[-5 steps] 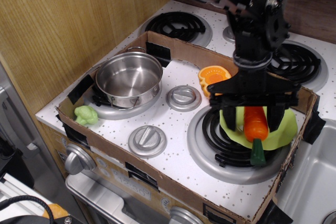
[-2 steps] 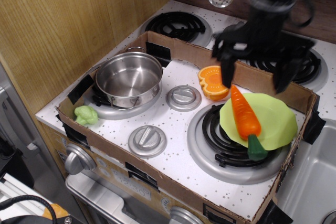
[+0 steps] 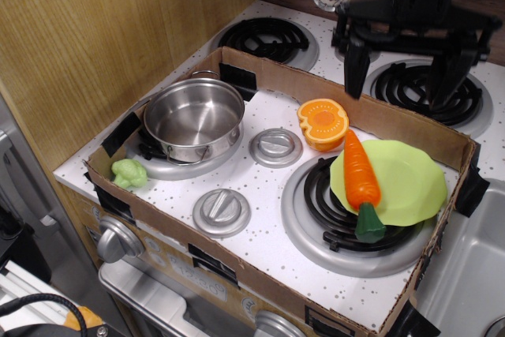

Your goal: Put carrot on plate

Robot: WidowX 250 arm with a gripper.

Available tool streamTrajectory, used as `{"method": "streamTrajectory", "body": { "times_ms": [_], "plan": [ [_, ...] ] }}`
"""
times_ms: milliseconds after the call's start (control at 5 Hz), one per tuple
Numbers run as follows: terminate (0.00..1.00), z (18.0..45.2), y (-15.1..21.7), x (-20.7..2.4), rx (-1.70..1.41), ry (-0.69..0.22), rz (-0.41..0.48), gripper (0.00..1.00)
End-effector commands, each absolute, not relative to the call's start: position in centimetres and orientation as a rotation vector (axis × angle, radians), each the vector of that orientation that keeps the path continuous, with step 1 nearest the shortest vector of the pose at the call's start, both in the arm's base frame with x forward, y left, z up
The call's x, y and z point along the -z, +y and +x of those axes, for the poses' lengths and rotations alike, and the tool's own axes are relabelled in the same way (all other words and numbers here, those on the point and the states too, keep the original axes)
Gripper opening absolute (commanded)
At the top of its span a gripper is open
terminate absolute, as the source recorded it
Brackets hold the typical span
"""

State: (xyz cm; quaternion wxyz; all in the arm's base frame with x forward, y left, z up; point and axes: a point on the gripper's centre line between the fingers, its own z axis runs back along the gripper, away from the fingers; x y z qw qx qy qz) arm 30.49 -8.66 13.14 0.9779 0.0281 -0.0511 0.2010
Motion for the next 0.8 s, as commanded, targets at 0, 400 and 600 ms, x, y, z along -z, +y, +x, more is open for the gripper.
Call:
{"method": "streamTrajectory", "body": {
  "times_ms": [0, 400, 600],
  "plan": [
    [0.00, 30.98, -9.69, -14.76, -0.402, -0.156, 0.030, 1.00],
    [0.00, 30.98, -9.69, -14.76, -0.402, -0.156, 0.030, 1.00],
    [1.00, 30.98, -9.69, -14.76, -0.402, -0.156, 0.030, 1.00]
  ]
}}
